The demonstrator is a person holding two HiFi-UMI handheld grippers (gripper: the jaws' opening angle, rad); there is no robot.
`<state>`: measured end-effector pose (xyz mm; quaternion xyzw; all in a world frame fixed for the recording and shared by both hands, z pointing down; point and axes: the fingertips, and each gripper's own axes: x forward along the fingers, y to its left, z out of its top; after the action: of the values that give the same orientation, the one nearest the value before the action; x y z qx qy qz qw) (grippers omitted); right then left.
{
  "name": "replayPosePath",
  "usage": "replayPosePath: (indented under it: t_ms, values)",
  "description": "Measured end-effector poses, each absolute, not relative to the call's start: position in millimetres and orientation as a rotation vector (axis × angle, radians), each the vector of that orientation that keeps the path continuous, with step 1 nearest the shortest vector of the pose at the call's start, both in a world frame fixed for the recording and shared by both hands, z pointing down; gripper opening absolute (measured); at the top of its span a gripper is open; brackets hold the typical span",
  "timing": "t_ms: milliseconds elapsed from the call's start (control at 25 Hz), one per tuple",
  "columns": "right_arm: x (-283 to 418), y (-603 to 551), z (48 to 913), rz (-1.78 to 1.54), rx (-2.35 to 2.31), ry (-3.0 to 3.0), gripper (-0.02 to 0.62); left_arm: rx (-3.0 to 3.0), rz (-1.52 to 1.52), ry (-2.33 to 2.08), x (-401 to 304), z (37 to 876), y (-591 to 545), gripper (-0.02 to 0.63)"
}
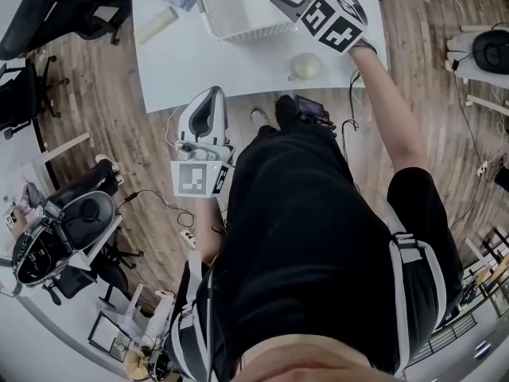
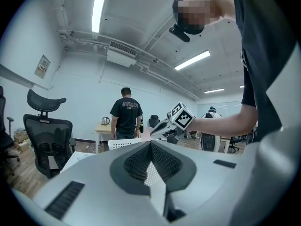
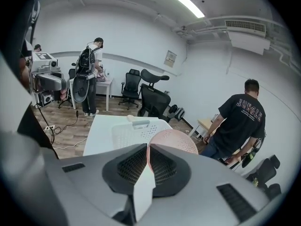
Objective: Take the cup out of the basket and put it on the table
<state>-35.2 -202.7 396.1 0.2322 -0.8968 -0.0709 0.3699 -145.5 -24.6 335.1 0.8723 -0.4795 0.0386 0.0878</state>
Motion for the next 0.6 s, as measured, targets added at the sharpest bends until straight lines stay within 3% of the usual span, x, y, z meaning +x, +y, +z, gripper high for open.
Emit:
replayPosePath:
  t_ms: [600]
  values:
    - [-20, -118, 361, -0.207, 0.653, -2.333, 0.034, 2.685, 0.091, -1.291, -137, 334, 11, 0.020]
